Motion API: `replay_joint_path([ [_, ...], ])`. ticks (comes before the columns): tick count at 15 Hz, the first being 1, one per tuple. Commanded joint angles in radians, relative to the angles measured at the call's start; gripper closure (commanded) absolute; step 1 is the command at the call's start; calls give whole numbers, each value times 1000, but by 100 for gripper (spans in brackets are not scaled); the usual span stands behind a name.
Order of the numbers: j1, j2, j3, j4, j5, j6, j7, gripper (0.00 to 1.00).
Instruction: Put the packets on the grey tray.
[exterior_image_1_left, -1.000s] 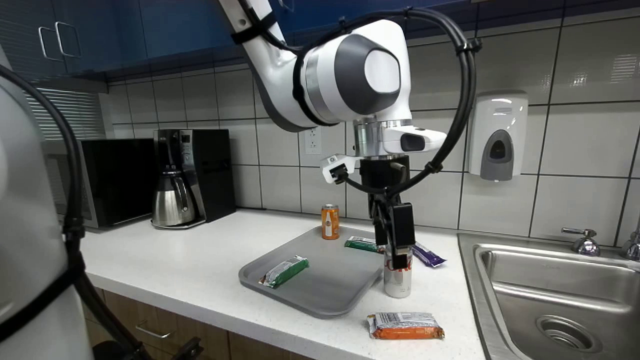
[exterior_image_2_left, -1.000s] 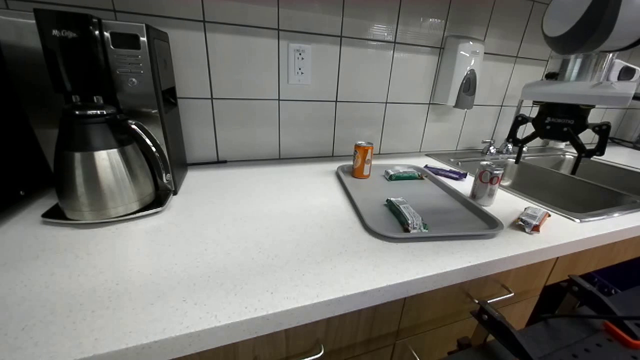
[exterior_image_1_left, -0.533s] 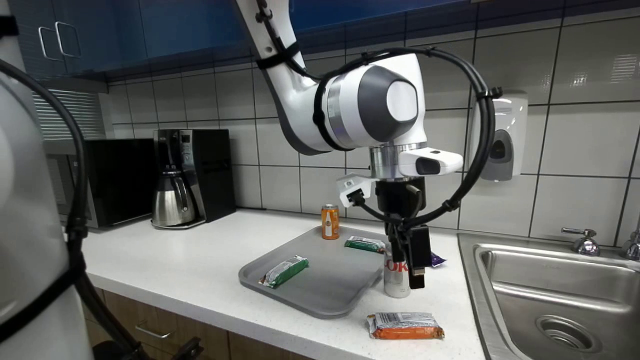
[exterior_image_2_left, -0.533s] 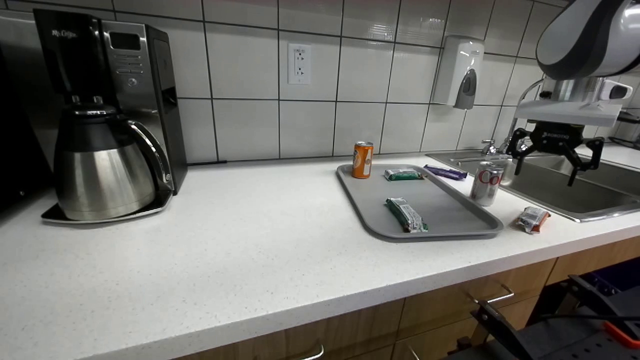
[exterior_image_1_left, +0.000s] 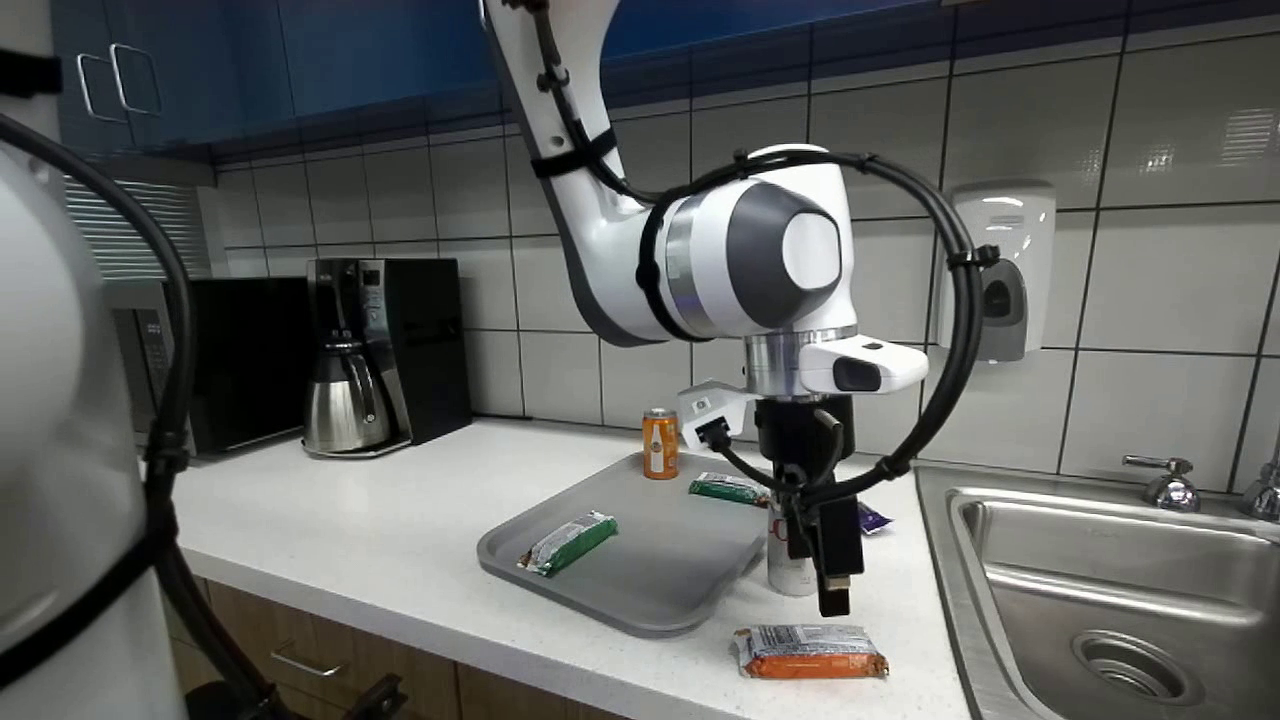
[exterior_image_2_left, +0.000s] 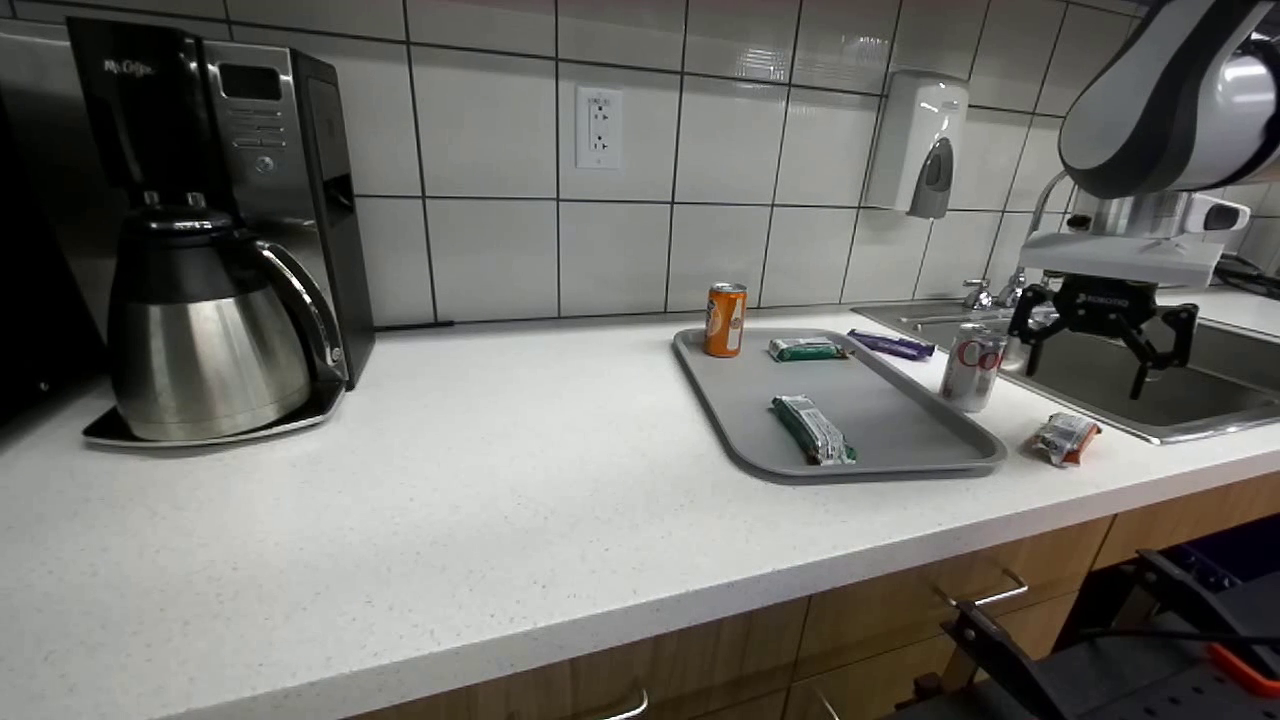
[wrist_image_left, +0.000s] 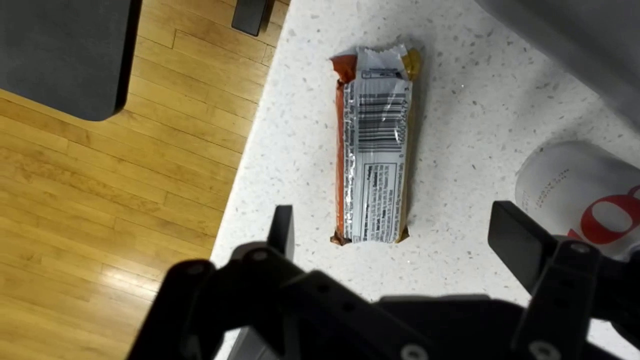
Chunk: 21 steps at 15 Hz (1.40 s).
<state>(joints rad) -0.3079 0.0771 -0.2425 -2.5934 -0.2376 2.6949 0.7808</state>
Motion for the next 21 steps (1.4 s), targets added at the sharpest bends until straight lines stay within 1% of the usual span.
replay_joint_path([
  [1, 44, 46, -45, 19, -33, 32, 53, 0],
  [10, 111, 132, -119, 29, 1, 105, 26, 0],
  [16, 162, 173, -149, 32, 12, 118, 23, 0],
  [21, 190, 192, -165, 37, 24, 118, 18, 0],
])
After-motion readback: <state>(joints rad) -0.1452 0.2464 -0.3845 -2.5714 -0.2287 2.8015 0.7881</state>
